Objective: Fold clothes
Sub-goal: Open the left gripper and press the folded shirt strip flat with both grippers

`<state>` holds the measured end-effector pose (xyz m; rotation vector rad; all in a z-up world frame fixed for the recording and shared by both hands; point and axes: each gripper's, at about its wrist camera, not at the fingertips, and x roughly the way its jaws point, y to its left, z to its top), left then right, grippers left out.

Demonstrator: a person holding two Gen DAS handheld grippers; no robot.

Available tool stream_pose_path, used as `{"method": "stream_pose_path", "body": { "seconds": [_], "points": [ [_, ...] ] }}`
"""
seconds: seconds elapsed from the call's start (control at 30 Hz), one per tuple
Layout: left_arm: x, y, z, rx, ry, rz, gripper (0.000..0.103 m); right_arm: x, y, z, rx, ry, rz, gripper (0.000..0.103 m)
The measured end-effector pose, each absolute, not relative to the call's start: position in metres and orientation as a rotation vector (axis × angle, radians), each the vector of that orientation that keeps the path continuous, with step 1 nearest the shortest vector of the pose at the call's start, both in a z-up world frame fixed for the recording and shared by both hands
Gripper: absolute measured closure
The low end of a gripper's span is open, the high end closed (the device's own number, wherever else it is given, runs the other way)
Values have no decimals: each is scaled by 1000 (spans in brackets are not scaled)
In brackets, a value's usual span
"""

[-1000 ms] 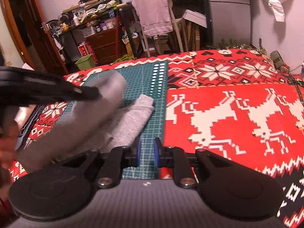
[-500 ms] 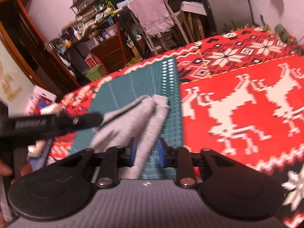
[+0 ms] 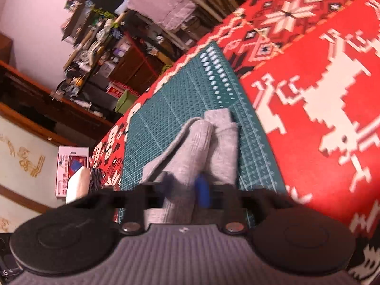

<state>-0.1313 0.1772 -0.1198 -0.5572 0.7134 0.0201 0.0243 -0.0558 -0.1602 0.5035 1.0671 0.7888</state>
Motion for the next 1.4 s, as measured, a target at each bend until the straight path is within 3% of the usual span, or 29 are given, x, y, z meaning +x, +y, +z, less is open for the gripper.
{"method": "stream_pose_path", "body": {
  "seconds": [0.17,0.43,0.5,0.57,1.03,1.1,1.13,1.4],
  "points": [
    [-133,170,-118,-521,712,-26,95,9,-56,-133,382,906,846,92],
    [-128,160,-130,-491,761,-59,95,11,-71,-168,421,962,795,91],
    [-129,158,-133,-486,774,-63,95,12,-74,-172,442,967,794,87],
    [-131,159,-135,-492,782,-66,95,12,-76,-173,449,968,793,74],
    [-150,151,-137,-448,804,-198,95,-33,-93,-164,451,1102,904,66],
    [-151,150,-138,-447,799,-200,95,-38,-91,-170,454,1135,920,77],
    [-151,149,-137,-437,797,-203,95,-40,-90,-170,444,1140,926,96],
    [-154,125,-128,-296,793,-278,95,-44,-82,-159,326,1104,926,96]
  ]
}}
